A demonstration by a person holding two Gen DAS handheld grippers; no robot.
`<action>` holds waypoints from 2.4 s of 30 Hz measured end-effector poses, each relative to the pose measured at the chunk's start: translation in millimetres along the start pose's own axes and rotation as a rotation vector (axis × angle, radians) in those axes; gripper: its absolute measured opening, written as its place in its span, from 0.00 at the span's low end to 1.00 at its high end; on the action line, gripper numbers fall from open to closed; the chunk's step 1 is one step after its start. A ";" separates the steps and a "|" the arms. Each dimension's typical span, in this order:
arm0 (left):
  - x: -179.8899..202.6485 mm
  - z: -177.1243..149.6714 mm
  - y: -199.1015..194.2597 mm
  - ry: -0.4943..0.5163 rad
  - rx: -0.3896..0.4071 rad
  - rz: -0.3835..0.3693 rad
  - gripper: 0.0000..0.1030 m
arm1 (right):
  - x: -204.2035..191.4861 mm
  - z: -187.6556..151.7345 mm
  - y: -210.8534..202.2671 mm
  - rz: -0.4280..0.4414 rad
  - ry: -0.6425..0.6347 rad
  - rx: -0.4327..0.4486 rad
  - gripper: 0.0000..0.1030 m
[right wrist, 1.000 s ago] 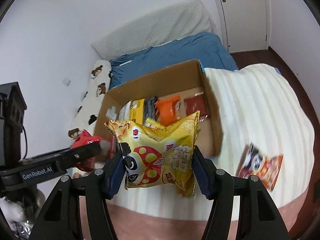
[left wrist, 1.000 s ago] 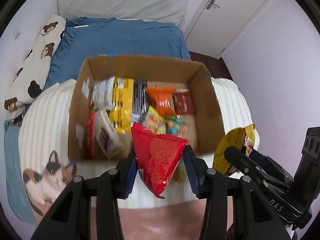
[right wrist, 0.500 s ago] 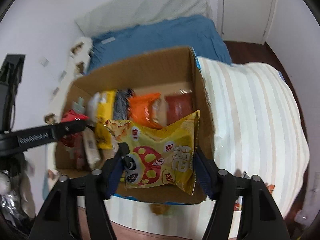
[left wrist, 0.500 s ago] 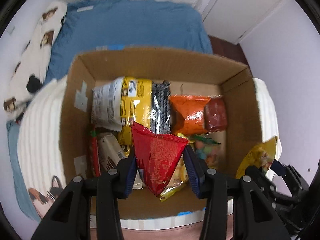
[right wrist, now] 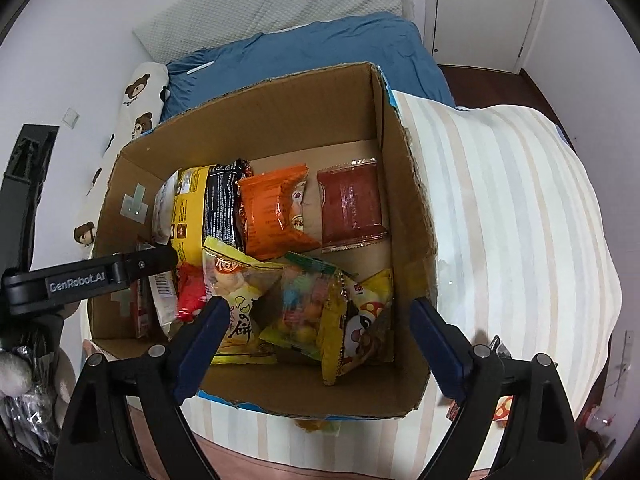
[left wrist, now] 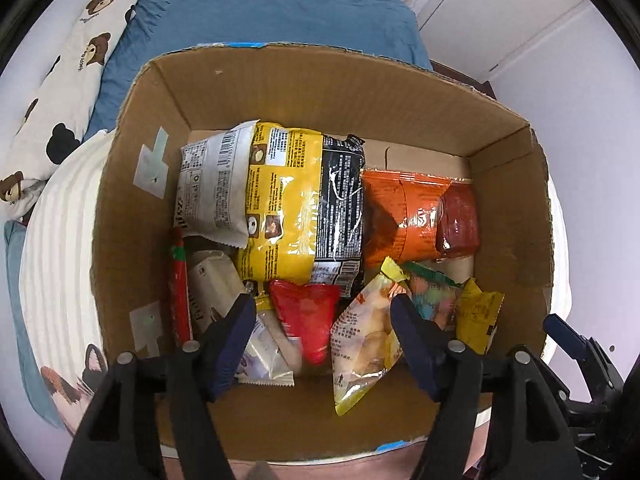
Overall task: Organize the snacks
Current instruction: 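Carry both packets into the box and open both tools, then grasp the wrapped round cake with left tool while right tool grasps orange panda packet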
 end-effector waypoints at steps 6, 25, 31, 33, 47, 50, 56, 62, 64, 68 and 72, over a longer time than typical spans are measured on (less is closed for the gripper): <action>5.9 -15.5 -20.3 0.042 0.067 0.058 0.66 | -3.0 -8.1 -1.3 0.007 0.002 -0.016 0.91; 37.0 -112.5 -114.9 0.162 0.395 0.183 0.66 | -5.4 -69.7 -81.6 0.011 -0.007 0.148 0.91; 51.1 -142.4 -136.4 0.177 0.454 0.171 0.66 | 0.6 -95.3 -119.2 0.021 -0.005 0.224 0.91; 54.2 -150.0 -141.3 0.178 0.470 0.170 0.66 | 2.0 -103.6 -131.8 0.022 -0.005 0.250 0.91; 67.9 -186.3 -170.1 0.177 0.547 0.171 0.74 | 12.9 -133.7 -180.0 0.055 0.009 0.324 0.93; 71.6 -189.5 -168.4 0.179 0.558 0.171 1.00 | 16.8 -138.0 -178.6 0.053 0.015 0.320 0.96; 83.1 -186.3 -140.2 0.190 0.496 0.157 1.00 | 59.1 -143.2 -155.1 0.058 0.116 0.264 0.97; 97.9 -178.6 -83.4 0.179 0.395 0.137 1.00 | 126.7 -141.9 -118.0 -0.009 0.223 0.189 0.97; 101.8 -174.8 -62.8 0.170 0.360 0.132 1.00 | 148.2 -139.5 -102.6 -0.033 0.251 0.161 0.97; 109.5 -167.5 -21.4 0.170 0.289 0.133 1.00 | 171.6 -120.1 -64.7 -0.072 0.219 0.097 0.97; 111.6 -160.3 9.7 0.177 0.235 0.158 1.00 | 154.1 -99.9 -30.9 -0.139 -0.048 0.052 0.96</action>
Point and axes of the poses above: each gripper's, at about its wrist camera, not at the fingertips, and y roughly the way its jaws point, x to its right, z to its top, the point moved 4 cm from there along y, roughly the way its jaws point, and after that the axes turned 11 degrees about -z, right-handed, at the moved point
